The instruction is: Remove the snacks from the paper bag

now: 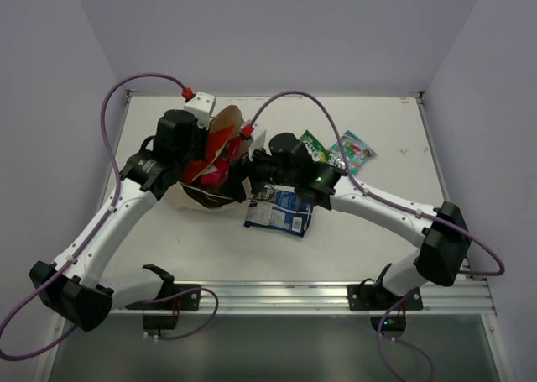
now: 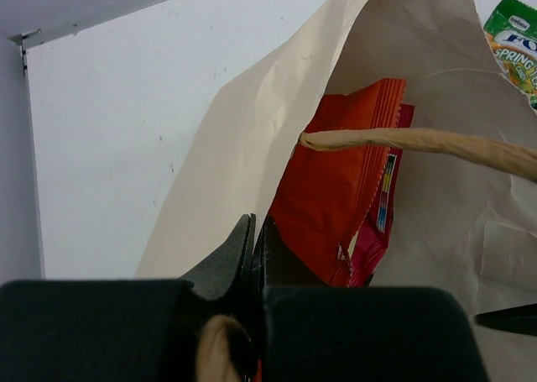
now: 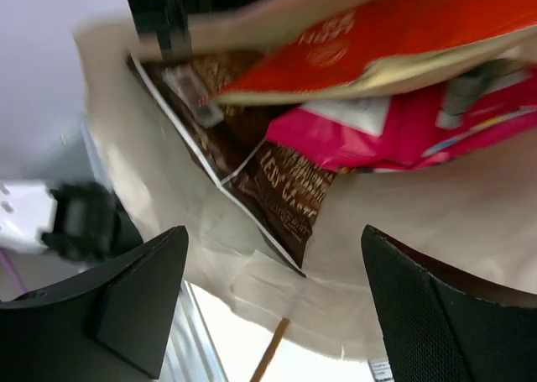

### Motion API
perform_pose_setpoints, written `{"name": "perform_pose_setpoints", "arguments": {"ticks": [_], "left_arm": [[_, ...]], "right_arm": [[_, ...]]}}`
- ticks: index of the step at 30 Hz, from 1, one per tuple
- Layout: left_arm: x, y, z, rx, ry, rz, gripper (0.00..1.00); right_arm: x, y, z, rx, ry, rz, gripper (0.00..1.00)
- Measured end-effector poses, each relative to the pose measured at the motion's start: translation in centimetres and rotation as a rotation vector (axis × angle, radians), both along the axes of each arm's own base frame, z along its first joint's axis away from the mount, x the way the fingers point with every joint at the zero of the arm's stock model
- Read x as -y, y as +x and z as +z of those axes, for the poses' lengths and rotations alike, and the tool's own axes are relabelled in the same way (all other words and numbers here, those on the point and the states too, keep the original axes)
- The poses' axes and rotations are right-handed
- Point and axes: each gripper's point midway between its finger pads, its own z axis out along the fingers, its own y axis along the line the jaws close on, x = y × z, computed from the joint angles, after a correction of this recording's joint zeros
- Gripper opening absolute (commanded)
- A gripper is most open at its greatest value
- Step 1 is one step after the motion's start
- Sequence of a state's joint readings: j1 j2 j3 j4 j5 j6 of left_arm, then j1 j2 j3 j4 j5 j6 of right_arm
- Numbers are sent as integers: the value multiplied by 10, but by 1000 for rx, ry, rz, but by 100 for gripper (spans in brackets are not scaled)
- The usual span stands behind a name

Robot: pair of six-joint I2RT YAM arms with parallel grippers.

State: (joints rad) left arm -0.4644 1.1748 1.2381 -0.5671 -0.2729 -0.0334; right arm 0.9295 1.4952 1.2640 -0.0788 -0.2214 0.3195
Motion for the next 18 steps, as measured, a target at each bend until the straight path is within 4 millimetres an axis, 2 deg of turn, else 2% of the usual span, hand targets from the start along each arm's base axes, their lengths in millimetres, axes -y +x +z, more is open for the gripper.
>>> {"name": "perform_pose_setpoints", "arguments": {"ticks": [5,8,12,17,18], "left_arm": [[0,0,2,-2,0,0,0],[1,0,2,-8,-3,3,0],[2,2,4,-12,-3,3,0],[-4,5,4,-15,2,24,0],[-6,5,4,-15,5,32,0]], "right_arm": [[-29,-16,-41,9,-74,162,85],[-40,-22,-49,31,-80,227,84],[-59,-22,-47,64,-64,277,78],[-76,-17,-53,83,-50,307,61],[-78,-16,-54,83,-49,308,51]]}}
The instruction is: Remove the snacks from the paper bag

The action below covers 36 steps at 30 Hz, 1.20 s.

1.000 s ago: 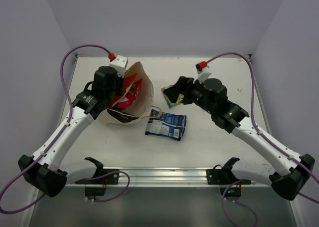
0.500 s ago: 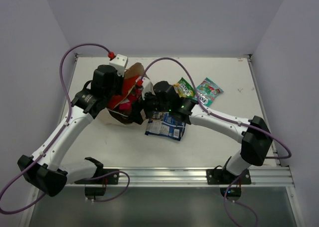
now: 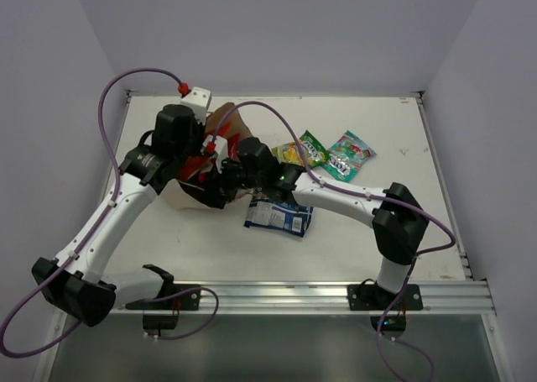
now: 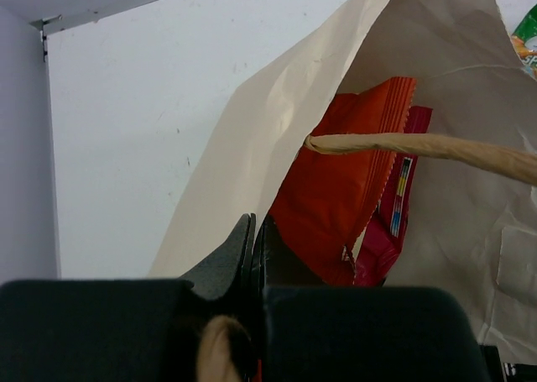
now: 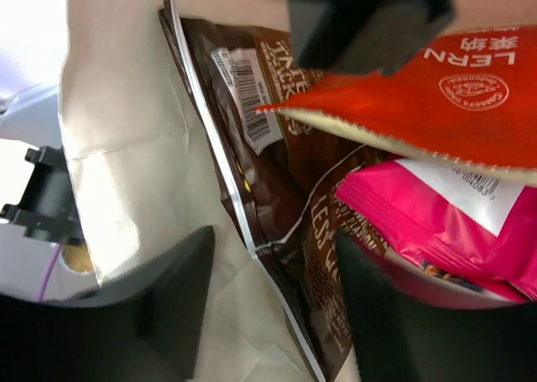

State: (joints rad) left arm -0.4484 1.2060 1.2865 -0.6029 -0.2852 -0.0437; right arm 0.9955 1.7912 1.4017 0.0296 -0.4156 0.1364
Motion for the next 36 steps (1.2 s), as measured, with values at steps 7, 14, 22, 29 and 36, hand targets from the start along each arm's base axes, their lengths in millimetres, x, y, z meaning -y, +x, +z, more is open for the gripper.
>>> {"name": "perform_pose_setpoints", "arguments": {"ticks": [7,14,22,29,36], "left_arm": [[-5,2,0,2,9,24,0],[-2,1,-8,-6,15,15,0],[-5,0,-13,-11,26,29,0],[-10,0,-11,-3,38,50,0],[-17,3,-9,15,45,81,0]], "right_arm": [[-1,2,-1,7,2,0,0],[30,-9,37,55,15,-36,0],[72,-16,123,195,106,-104,0],[129,13,177,261,120,-283,0],[223,36,270,371,230,-560,0]]}}
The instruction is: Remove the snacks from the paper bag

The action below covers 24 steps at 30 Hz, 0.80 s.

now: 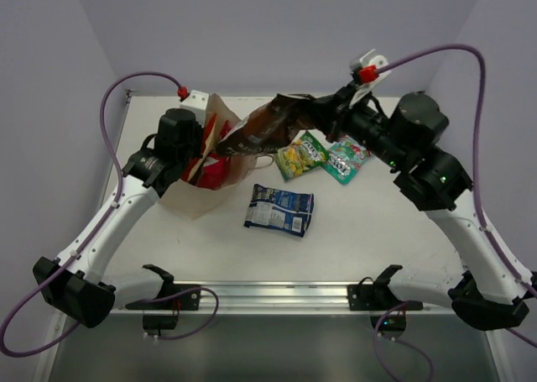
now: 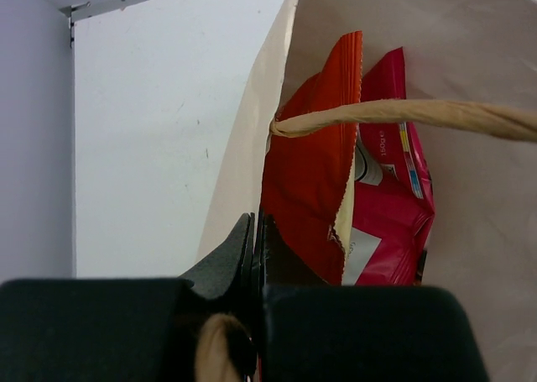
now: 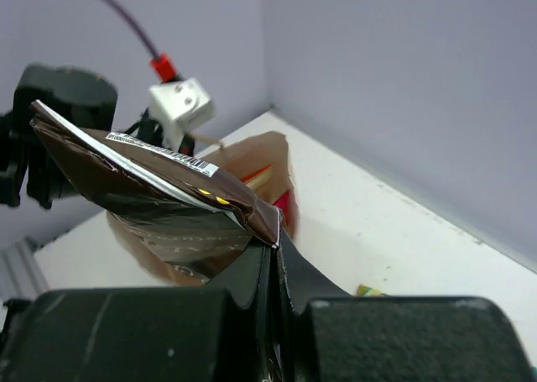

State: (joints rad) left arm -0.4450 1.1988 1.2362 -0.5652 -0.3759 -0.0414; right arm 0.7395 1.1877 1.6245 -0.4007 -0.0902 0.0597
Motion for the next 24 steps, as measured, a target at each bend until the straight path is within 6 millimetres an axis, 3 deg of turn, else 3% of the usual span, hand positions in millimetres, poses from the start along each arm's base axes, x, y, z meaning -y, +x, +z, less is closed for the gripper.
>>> {"name": "perform_pose_setpoints", "arguments": {"ticks": [3,5,9,12,17,21,24], "left_arm": [[-1,0,-1,0,4,6,0],[-2,0,-2,-3,6,8,0],[-3,1,-3,-2,12,18,0],[-4,2,-4,-5,17,22,0],[-4,2,-5,-6,19,25,0],[-5,2,-5,-6,20,26,0],[-5,2,-5,-7,20,26,0]], "right_arm": [[40,4,30,36,61,-125,0],[66,15,39,37,87,-222,0],[104,42,35,-9,115,-380,0],[117,71,21,-68,105,-454,0],[117,143,-17,-196,76,-507,0],[88,210,-64,-320,97,-463,0],[61,251,-118,-457,126,-413,0]]}}
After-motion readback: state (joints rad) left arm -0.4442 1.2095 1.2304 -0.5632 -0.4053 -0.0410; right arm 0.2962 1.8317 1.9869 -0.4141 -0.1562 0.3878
